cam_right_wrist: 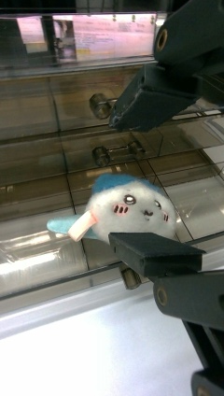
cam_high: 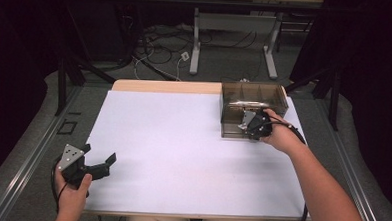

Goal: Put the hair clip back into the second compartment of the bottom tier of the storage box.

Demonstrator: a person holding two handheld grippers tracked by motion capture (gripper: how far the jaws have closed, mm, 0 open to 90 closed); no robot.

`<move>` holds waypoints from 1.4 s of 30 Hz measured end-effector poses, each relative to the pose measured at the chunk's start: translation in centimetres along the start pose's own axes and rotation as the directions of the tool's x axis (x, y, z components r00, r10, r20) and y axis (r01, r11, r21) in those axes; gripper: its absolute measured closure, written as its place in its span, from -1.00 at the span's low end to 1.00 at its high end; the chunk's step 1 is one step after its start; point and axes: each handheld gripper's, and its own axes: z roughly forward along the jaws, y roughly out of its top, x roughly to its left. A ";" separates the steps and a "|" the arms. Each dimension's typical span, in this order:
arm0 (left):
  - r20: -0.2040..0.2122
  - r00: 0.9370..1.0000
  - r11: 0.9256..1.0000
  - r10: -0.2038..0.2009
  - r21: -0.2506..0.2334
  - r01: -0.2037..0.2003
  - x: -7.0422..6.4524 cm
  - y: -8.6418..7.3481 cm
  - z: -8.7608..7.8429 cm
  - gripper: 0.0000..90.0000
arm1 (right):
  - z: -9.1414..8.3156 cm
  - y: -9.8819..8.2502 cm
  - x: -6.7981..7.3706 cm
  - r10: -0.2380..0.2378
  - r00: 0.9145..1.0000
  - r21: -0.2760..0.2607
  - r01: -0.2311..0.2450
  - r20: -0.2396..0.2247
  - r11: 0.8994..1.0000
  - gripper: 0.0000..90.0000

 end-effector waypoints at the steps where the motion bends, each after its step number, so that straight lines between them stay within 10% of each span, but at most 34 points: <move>1: 0.000 1.000 1.000 0.000 0.000 0.000 0.0 0.0 0.0 -0.99 | 0.0 0.0 0.0 0.000 1.000 0.000 0.000 0.000 1.000 -0.18; 13: 0.002 1.000 1.000 -0.003 -0.001 0.003 -0.1 0.0 0.2 -0.99 | -0.9 0.6 -0.3 0.151 0.989 -0.042 -0.151 -0.011 0.988 -0.32; 25: 0.006 1.000 1.000 0.000 0.002 0.000 0.0 0.1 0.4 -0.99 | -1.9 1.5 -0.9 0.364 0.931 -0.011 -0.364 -0.030 0.931 -0.67; 26: 0.006 1.000 1.000 0.000 0.002 0.000 0.0 0.1 0.4 -0.99 | -1.9 1.5 -0.9 0.431 0.902 -0.026 -0.432 -0.040 0.901 -0.68; 27: 0.005 1.000 1.000 -0.003 0.002 0.003 0.0 0.1 0.3 -0.99 | -1.9 1.5 -0.9 0.431 0.902 -0.026 -0.432 -0.040 0.901 -0.68; 28: 0.006 1.000 1.000 -0.004 0.002 0.004 0.0 0.1 0.3 -0.99 | -1.9 1.4 -0.9 0.488 0.872 -0.034 -0.489 -0.050 0.871 -0.69; 29: 0.006 1.000 1.000 -0.004 0.002 0.004 0.0 0.1 0.3 -0.99 | -1.9 1.4 -0.9 0.488 0.872 -0.034 -0.489 -0.050 0.871 -0.69; 30: 0.006 1.000 1.000 -0.003 0.002 0.003 0.0 0.1 0.3 -0.99 | -1.9 1.3 -0.9 0.542 0.838 -0.042 -0.545 -0.060 0.837 -0.73; 31: 0.007 1.000 1.000 -0.001 0.002 0.001 0.0 0.1 0.3 -0.99 | -1.9 1.3 -0.9 0.542 0.838 -0.042 -0.545 -0.060 0.837 -0.73; 32: 0.008 1.000 1.000 0.000 0.003 0.000 0.0 0.1 0.4 -0.99 | -2.0 1.3 -0.8 0.587 0.807 -0.024 -0.589 -0.062 0.808 -0.79; 33: 0.007 1.000 1.000 0.005 0.002 -0.005 0.0 0.1 0.4 -0.99 | -2.0 1.3 -0.8 0.587 0.807 -0.024 -0.589 -0.062 0.808 -0.79; 34: 0.009 1.000 1.000 -0.003 -0.001 0.003 -0.1 0.1 0.4 -0.99 | -2.1 1.1 -0.8 0.627 0.776 -0.030 -0.630 -0.073 0.776 -0.81; 35: 0.010 1.000 1.000 -0.001 -0.002 0.001 -0.1 0.1 0.4 -0.99 | -2.1 1.1 -0.8 0.627 0.776 -0.030 -0.630 -0.073 0.776 -0.82; 36: 0.011 1.000 1.000 0.000 -0.002 0.000 -0.1 0.1 0.3 -0.99 | -2.3 1.0 -0.6 0.669 0.738 -0.035 -0.674 -0.091 0.738 -0.89; 38: 0.010 1.000 1.000 0.001 0.000 -0.001 -0.1 0.1 0.3 -0.99 | -2.3 0.9 -0.6 0.682 0.726 -0.033 -0.686 -0.091 0.726 -0.93; 40: 0.010 1.000 1.000 -0.001 -0.004 0.001 -0.1 0.1 0.3 -0.99 | -2.5 0.8 -0.3 0.727 0.679 -0.020 -0.732 -0.104 0.681 -1.00; 41: 0.010 1.000 1.000 0.007 -0.002 -0.007 -0.1 0.1 0.3 -0.99 | -2.5 0.8 -0.3 0.727 0.679 -0.020 -0.732 -0.104 0.681 -1.00; 42: 0.012 1.000 1.000 0.002 -0.004 -0.002 -0.2 0.1 0.3 -0.99 | -2.7 0.8 -0.1 0.752 0.651 -0.030 -0.758 -0.105 0.652 -1.00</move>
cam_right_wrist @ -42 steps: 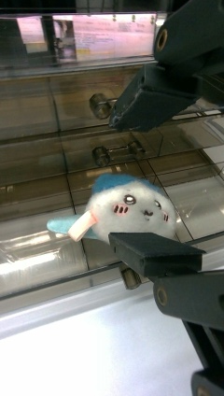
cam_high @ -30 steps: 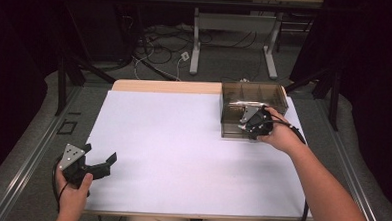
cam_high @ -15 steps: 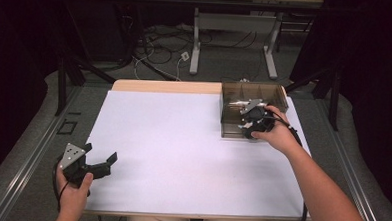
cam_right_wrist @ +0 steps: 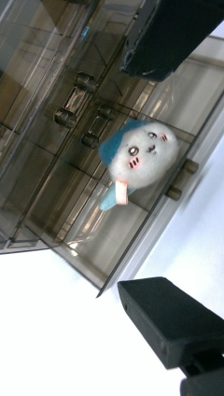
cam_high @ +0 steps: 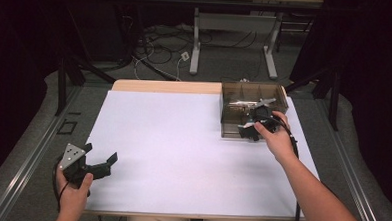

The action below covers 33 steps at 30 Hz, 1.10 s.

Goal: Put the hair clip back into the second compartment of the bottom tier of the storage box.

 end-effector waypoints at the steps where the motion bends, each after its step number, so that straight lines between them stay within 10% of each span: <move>1: 0.000 1.000 1.000 0.001 0.000 -0.001 0.0 0.0 0.0 -0.99 | 0.0 0.0 0.0 0.000 1.000 0.000 0.000 0.000 1.000 -1.00; 18: 0.008 1.000 1.000 0.007 -0.003 -0.007 -0.1 0.0 -0.2 -0.99 | -2.7 -1.0 2.3 0.085 0.996 -0.123 -0.083 0.007 0.989 -1.00; 33: 0.005 1.000 1.000 0.009 -0.007 -0.009 -0.2 0.0 -0.3 -0.99 | -5.5 -3.5 4.0 0.021 0.999 -0.182 -0.027 -0.035 0.983 -1.00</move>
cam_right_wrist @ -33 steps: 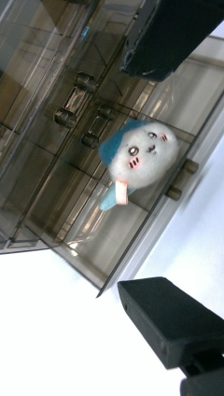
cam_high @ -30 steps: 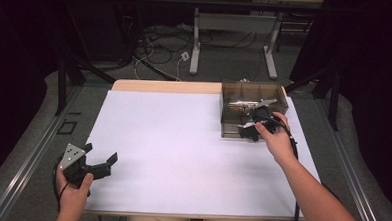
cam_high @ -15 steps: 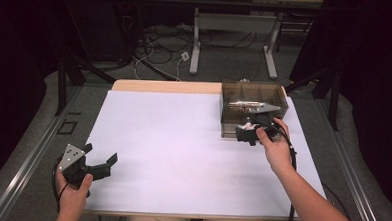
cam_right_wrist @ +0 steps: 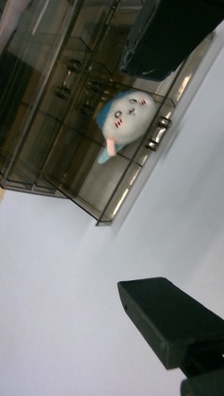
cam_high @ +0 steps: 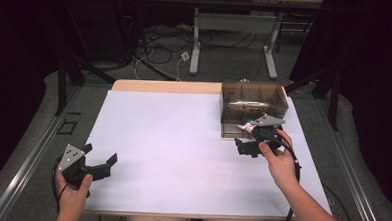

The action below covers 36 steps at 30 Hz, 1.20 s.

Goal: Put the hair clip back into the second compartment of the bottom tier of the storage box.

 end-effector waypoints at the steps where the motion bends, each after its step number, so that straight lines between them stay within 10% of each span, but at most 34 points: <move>1: 0.000 1.000 1.000 -0.001 0.001 0.001 0.0 0.0 0.0 -0.99 | -0.1 -0.2 0.2 0.008 1.000 -0.006 -0.008 -0.001 1.000 -1.00; 36: 0.000 1.000 1.000 -0.003 0.002 0.003 -0.1 0.0 -0.1 -0.99 | -2.0 -8.3 0.7 0.022 0.999 -0.035 -0.023 -0.028 0.999 -1.00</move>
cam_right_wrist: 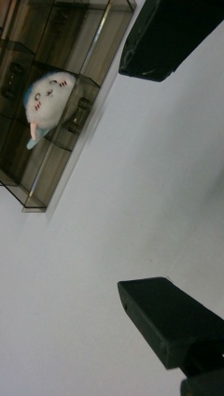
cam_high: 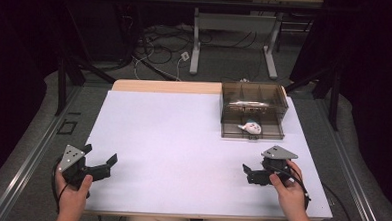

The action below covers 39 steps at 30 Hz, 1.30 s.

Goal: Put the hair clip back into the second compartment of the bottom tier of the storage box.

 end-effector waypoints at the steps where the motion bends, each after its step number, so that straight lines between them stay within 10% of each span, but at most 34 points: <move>1: -0.001 1.000 1.000 -0.001 -0.001 0.001 0.0 0.0 0.0 -0.99 | 0.1 -0.4 0.1 -0.008 1.000 0.006 0.008 0.000 1.000 -1.00; 39: -0.001 1.000 1.000 -0.001 0.001 0.001 0.1 0.0 -0.1 -0.99 | 1.0 -2.5 -0.6 0.034 0.999 0.042 -0.034 -0.003 0.999 -0.98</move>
